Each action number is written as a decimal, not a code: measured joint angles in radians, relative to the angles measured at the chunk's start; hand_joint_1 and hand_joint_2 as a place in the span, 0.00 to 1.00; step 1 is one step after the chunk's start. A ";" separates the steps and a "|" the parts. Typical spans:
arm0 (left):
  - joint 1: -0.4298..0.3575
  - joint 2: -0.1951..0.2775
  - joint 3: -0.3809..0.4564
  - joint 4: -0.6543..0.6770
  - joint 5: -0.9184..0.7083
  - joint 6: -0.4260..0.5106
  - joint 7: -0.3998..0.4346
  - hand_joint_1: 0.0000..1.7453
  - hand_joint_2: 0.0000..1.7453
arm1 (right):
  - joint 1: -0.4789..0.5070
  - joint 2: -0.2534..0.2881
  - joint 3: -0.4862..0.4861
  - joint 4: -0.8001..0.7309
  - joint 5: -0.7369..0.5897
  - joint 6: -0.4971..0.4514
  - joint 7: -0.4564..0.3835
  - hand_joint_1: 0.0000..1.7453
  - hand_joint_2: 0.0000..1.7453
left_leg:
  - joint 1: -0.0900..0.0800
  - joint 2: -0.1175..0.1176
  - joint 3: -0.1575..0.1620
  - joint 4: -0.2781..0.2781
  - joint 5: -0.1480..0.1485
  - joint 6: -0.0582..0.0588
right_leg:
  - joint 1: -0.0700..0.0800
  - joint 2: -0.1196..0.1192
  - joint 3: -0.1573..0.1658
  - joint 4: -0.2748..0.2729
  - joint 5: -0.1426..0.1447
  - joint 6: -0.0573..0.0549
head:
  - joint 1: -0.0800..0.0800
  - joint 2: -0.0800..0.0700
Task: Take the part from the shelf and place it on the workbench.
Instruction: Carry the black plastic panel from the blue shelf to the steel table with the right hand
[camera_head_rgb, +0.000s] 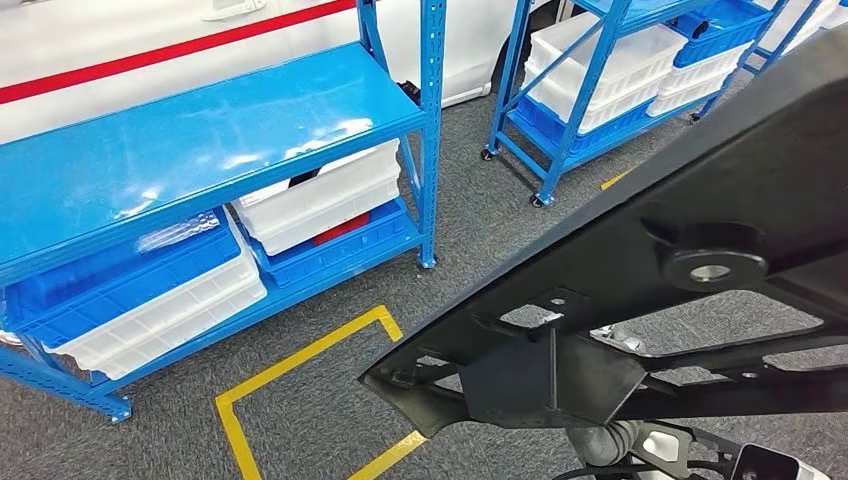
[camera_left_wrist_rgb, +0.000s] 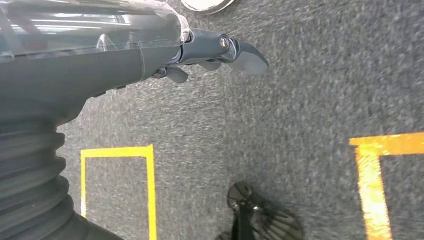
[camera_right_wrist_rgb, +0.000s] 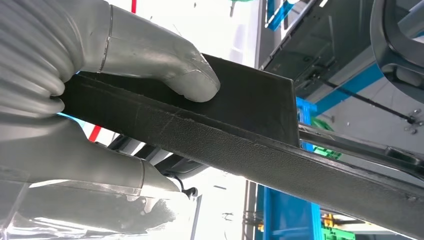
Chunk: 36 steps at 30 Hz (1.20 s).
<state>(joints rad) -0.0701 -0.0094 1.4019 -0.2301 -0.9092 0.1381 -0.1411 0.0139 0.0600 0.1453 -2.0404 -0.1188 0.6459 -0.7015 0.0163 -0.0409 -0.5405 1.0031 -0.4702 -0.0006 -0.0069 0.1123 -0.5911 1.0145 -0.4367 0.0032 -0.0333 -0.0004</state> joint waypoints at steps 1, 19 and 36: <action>-0.003 0.001 0.000 0.000 0.000 0.000 0.000 0.00 1.00 | 0.001 0.002 -0.004 -0.004 0.000 0.003 0.000 1.00 1.00 | 0.002 0.009 0.001 -0.004 0.004 0.006 | 0.001 -0.013 -0.005 0.009 -0.006 0.006 | 0.000 0.000; -0.001 0.021 -0.010 -0.001 -0.053 -0.013 0.021 0.00 1.00 | 0.111 -0.048 0.169 -0.202 0.136 -0.295 -0.001 1.00 1.00 | 0.001 0.078 -0.020 0.114 -0.099 -0.029 | -0.002 -0.124 0.015 -0.016 -0.004 -0.030 | 0.000 0.000; -0.019 0.016 0.062 0.000 0.079 0.137 0.000 0.00 1.00 | 0.069 -0.039 0.220 -0.173 0.017 -0.045 0.002 1.00 1.00 | 0.002 0.057 0.013 -0.001 -0.010 0.022 | -0.002 -0.100 -0.117 0.237 -0.118 0.023 | 0.000 0.000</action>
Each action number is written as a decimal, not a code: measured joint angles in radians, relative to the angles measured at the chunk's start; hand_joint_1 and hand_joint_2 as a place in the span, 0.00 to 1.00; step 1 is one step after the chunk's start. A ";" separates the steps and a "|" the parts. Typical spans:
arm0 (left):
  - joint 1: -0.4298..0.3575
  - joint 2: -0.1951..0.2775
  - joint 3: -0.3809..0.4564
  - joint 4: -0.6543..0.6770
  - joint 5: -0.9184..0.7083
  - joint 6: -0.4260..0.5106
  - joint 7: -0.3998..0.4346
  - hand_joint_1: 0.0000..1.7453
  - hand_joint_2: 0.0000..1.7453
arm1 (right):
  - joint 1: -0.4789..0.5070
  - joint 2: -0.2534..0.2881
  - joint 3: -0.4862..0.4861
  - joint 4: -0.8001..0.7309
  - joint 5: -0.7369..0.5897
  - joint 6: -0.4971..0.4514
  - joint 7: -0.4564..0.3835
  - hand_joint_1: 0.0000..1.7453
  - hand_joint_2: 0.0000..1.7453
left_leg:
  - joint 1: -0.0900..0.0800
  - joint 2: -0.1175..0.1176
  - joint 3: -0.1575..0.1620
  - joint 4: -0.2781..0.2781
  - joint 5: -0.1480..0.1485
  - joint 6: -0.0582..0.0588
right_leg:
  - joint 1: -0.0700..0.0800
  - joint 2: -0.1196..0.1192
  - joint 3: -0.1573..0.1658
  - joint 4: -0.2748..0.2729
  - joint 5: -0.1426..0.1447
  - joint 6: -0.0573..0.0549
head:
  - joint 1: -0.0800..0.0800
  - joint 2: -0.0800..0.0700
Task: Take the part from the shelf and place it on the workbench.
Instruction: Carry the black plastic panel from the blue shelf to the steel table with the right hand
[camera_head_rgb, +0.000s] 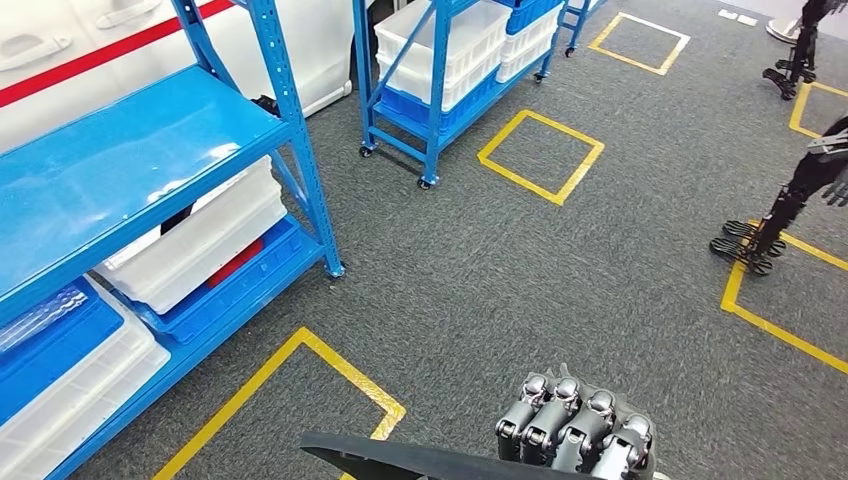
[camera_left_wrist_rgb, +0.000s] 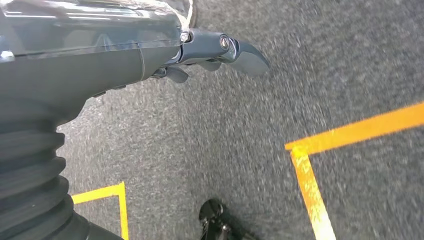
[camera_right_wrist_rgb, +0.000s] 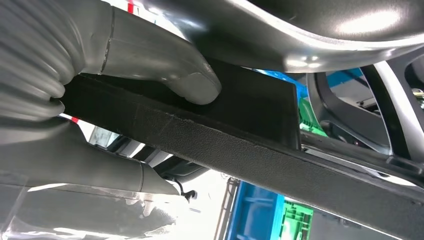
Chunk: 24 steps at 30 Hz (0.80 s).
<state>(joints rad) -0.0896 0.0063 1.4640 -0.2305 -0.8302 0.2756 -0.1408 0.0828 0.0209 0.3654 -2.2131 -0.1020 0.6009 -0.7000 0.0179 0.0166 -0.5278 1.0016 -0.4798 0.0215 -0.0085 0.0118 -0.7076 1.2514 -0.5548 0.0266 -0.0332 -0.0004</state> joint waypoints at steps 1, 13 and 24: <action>0.000 -0.003 0.007 0.000 0.006 0.014 0.002 0.00 1.00 | 0.000 0.007 -0.005 0.007 -0.005 0.015 0.000 1.00 1.00 | -0.001 0.012 0.000 0.000 -0.001 0.000 | -0.001 -0.003 -0.022 0.043 -0.010 0.002 | 0.000 0.000; -0.016 -0.051 0.056 0.003 0.032 0.141 0.012 0.00 1.00 | -0.003 0.095 -0.048 0.082 -0.028 0.104 -0.001 1.00 1.00 | -0.008 0.032 -0.014 0.082 -0.073 -0.038 | 0.008 -0.034 0.126 -0.256 0.120 -0.061 | 0.000 0.000; -0.004 -0.041 0.051 0.002 0.009 -0.061 -0.077 0.00 1.00 | -0.108 0.067 0.067 0.164 0.027 -0.126 0.004 1.00 1.00 | 0.004 -0.067 -0.012 0.019 -0.004 -0.039 | 0.006 0.081 0.109 -0.228 0.119 -0.034 | 0.000 0.000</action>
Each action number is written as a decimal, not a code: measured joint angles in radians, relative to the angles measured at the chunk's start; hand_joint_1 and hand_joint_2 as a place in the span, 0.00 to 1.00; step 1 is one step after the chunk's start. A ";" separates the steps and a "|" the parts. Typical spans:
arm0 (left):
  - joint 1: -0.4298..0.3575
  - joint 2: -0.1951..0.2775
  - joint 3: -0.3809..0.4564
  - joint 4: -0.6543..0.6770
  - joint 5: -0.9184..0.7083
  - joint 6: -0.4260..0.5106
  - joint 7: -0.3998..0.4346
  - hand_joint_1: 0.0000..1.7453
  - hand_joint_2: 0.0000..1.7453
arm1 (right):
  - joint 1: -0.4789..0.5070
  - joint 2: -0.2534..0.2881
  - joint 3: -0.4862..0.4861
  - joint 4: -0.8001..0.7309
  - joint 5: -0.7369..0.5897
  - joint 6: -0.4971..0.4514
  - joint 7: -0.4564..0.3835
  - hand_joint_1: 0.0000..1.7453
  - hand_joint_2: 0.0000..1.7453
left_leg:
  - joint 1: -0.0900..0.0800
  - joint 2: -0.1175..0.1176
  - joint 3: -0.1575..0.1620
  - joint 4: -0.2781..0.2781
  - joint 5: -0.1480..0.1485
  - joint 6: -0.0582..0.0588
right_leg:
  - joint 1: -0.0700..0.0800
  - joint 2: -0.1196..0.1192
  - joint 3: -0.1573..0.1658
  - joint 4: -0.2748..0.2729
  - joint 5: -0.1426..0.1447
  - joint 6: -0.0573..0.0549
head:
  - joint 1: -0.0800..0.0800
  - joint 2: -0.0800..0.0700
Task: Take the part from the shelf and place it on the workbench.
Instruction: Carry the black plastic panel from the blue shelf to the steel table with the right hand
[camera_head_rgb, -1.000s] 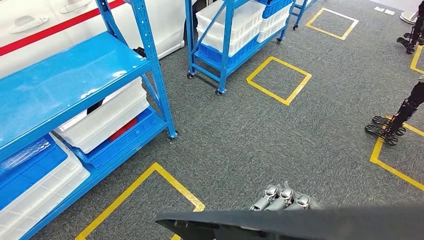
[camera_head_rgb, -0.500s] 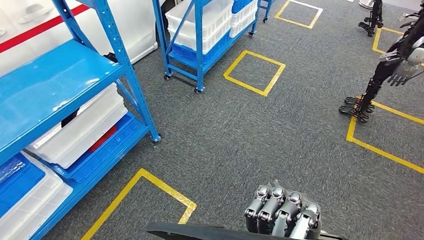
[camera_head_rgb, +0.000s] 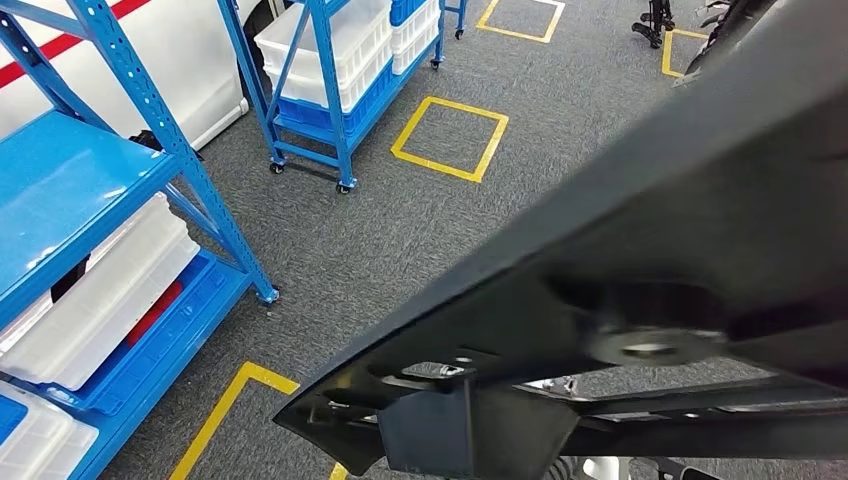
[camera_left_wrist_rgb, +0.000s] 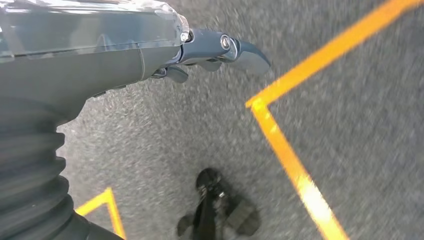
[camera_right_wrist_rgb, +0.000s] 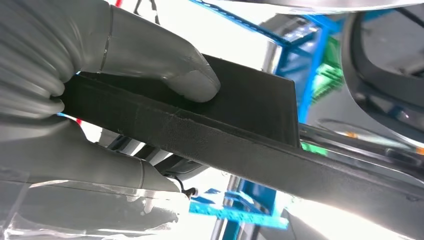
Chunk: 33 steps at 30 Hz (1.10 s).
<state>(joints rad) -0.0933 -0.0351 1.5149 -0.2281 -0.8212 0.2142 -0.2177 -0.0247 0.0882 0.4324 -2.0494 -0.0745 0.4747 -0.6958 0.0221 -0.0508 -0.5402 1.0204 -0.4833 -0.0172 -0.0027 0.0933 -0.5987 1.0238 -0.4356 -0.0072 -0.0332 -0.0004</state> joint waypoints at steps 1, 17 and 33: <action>0.001 0.002 -0.006 0.000 -0.010 -0.028 -0.006 0.00 1.00 | -0.007 -0.009 0.003 0.003 0.010 -0.016 0.000 1.00 1.00 | 0.000 0.008 -0.001 -0.001 0.003 0.008 | -0.001 0.005 -0.003 0.000 0.002 0.005 | 0.000 0.000; -0.010 0.038 -0.095 0.000 -0.070 -0.145 -0.012 0.00 1.00 | -0.123 -0.082 0.010 0.135 0.067 -0.081 -0.001 1.00 1.00 | -0.018 0.159 0.005 -0.009 -0.002 0.010 | 0.017 -0.134 0.002 -0.006 -0.011 -0.017 | 0.000 0.000; -0.002 0.043 -0.097 0.000 -0.065 -0.139 0.013 0.00 1.00 | -0.195 -0.058 0.015 0.331 0.042 -0.108 -0.003 1.00 1.00 | -0.008 0.017 -0.030 -0.008 0.034 0.020 | 0.006 0.006 -0.005 0.004 -0.010 -0.001 | 0.000 0.000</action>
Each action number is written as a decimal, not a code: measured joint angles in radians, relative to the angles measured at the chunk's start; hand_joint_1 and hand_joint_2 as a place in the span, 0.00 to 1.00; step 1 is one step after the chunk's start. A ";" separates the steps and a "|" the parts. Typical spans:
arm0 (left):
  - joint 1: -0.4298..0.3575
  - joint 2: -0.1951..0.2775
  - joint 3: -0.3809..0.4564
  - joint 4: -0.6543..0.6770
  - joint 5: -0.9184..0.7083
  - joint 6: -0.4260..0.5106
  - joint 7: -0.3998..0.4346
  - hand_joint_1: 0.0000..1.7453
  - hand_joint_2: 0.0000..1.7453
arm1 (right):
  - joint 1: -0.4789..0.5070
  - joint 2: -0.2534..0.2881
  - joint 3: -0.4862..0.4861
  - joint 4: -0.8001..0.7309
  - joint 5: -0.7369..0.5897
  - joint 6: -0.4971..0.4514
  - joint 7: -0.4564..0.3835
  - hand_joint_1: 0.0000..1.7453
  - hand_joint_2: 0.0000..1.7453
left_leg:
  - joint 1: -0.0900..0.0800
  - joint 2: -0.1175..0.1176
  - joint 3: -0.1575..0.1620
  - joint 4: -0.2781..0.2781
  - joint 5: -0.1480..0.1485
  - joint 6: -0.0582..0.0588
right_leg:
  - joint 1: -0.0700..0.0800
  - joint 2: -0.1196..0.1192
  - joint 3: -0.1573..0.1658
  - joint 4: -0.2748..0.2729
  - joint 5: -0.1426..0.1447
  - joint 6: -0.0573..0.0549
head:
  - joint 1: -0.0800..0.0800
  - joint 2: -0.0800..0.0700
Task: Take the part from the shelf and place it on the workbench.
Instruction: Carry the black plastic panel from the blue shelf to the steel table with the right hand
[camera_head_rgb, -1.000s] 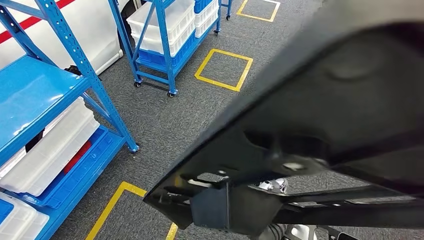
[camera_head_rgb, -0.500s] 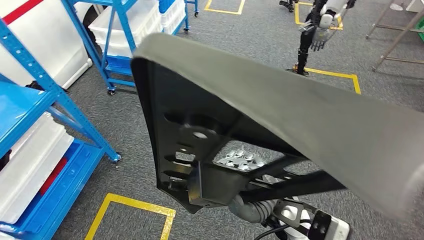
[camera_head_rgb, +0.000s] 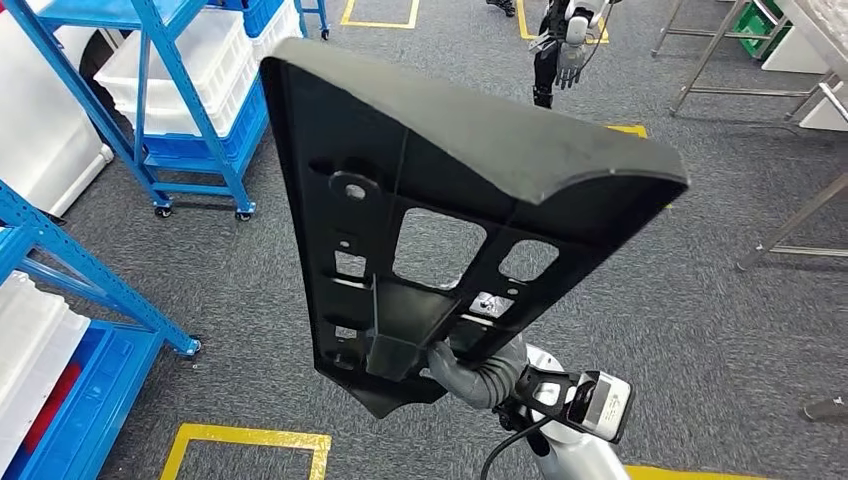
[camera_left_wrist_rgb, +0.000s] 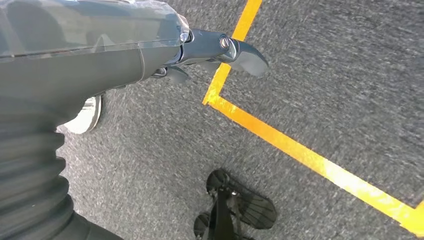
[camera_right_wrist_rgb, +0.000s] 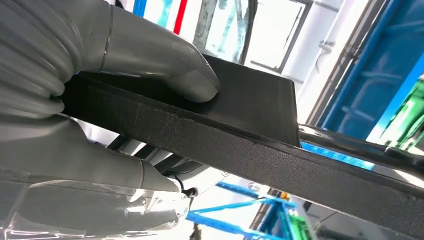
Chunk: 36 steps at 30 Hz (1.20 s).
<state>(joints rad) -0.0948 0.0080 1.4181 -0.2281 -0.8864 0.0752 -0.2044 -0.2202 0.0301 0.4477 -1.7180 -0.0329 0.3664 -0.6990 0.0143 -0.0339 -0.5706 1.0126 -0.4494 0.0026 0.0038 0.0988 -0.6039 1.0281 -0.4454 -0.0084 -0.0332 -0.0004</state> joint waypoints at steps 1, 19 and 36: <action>-0.001 0.000 0.000 0.000 -0.002 0.000 -0.001 0.00 1.00 | 0.001 0.000 -0.006 0.004 -0.003 0.000 0.000 1.00 1.00 | 0.001 0.010 0.002 -0.004 0.002 0.007 | 0.001 -0.020 -0.011 0.023 -0.015 0.004 | 0.000 0.000; 0.011 -0.013 -0.019 0.000 -0.031 0.008 0.035 0.00 1.00 | 0.062 0.001 -0.091 0.022 -0.005 -0.049 -0.003 1.00 1.00 | -0.001 0.055 -0.053 0.175 -0.124 -0.030 | 0.001 -0.089 0.018 -0.034 0.010 -0.031 | 0.000 0.000; 0.025 -0.028 -0.025 -0.001 -0.023 0.021 0.011 0.00 1.00 | 0.157 -0.001 -0.189 -0.054 -0.016 0.024 -0.003 1.00 1.00 | -0.002 0.061 0.020 -0.017 -0.011 0.019 | -0.009 -0.088 -0.133 0.262 -0.128 0.024 | 0.000 0.000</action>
<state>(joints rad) -0.0696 -0.0196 1.3931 -0.2293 -0.9098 0.0958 -0.1929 -0.0630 0.0287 0.2587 -1.7719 -0.0491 0.3901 -0.7019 0.0128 0.0269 -0.5504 0.9959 -0.4599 0.0212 -0.0052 0.0108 -0.7368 1.2906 -0.5738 0.0151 -0.0332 -0.0004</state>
